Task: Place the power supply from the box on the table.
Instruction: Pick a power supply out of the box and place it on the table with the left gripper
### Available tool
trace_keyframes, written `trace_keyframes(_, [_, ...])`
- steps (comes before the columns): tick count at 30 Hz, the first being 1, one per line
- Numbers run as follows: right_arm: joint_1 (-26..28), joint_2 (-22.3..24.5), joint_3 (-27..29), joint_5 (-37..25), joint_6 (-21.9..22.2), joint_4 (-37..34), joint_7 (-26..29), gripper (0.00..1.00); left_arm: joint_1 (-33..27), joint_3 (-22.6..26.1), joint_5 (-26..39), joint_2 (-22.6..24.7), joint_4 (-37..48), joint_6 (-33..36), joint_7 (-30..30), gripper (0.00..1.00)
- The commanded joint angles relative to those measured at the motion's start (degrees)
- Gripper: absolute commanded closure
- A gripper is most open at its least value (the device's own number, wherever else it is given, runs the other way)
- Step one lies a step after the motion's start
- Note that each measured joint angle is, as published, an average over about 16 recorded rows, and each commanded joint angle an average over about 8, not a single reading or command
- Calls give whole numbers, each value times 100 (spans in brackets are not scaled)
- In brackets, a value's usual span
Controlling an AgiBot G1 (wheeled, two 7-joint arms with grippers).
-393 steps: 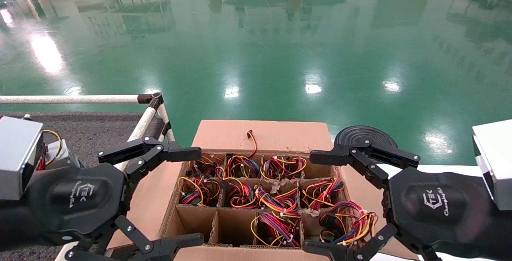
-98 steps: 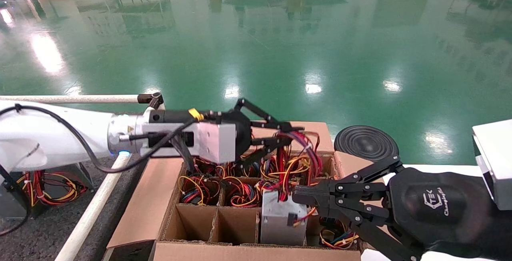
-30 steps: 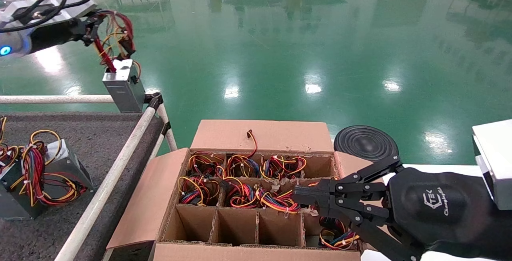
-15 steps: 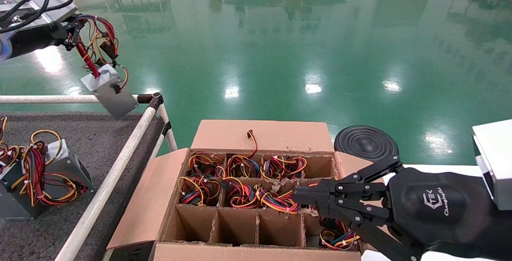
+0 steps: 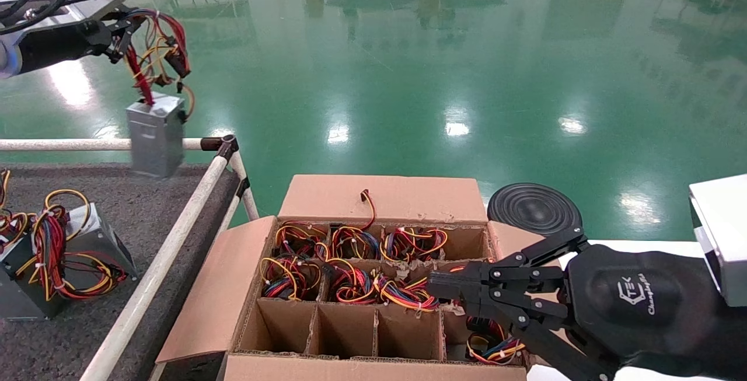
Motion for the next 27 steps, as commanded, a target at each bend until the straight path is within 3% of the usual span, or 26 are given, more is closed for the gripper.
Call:
trace_keyframes(1, [0, 0, 0, 0, 0, 0, 0, 100, -5, 0, -15, -14, -65, 62, -12, 100])
trace_keyframes(27, [0, 0, 0, 0, 0, 0, 0, 100, 106, 243, -378, -608, -926, 917, -316, 100])
